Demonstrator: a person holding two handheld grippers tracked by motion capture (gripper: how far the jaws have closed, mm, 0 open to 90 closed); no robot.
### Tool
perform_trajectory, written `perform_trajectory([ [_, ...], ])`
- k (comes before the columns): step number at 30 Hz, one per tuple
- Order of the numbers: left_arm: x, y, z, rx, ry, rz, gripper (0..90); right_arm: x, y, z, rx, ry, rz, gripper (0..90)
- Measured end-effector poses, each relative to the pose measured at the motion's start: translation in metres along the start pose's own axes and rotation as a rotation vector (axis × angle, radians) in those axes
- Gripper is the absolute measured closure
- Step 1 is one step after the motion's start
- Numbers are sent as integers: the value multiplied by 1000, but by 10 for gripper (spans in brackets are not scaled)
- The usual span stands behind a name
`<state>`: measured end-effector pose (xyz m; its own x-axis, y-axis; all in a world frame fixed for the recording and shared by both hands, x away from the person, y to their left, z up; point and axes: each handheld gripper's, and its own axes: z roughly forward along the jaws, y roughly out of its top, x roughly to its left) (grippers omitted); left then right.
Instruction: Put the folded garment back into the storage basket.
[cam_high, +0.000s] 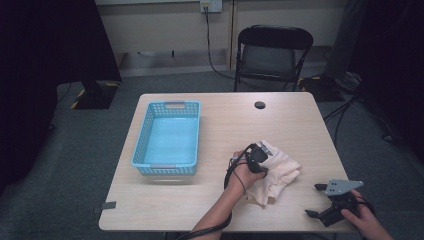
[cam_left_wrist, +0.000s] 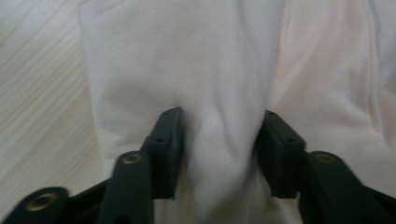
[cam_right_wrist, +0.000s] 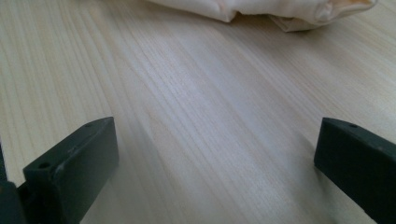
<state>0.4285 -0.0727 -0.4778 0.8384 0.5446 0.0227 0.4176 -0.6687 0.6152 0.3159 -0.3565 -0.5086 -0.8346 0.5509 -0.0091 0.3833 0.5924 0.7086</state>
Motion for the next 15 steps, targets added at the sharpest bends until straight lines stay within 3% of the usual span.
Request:
perform_trajectory([
  [3,2,-3,-4,-19,-59,-53,749,0,0,0,0,0,0,0],
  [7,5,-9,-10,-61,-102,-84,782,0,0,0,0,0,0,0],
  [10,9,-10,-18,-104,-157,-122,789,0,0,0,0,0,0,0],
  [15,13,-6,-39,-128,-148,-120,795,0,0,0,0,0,0,0],
])
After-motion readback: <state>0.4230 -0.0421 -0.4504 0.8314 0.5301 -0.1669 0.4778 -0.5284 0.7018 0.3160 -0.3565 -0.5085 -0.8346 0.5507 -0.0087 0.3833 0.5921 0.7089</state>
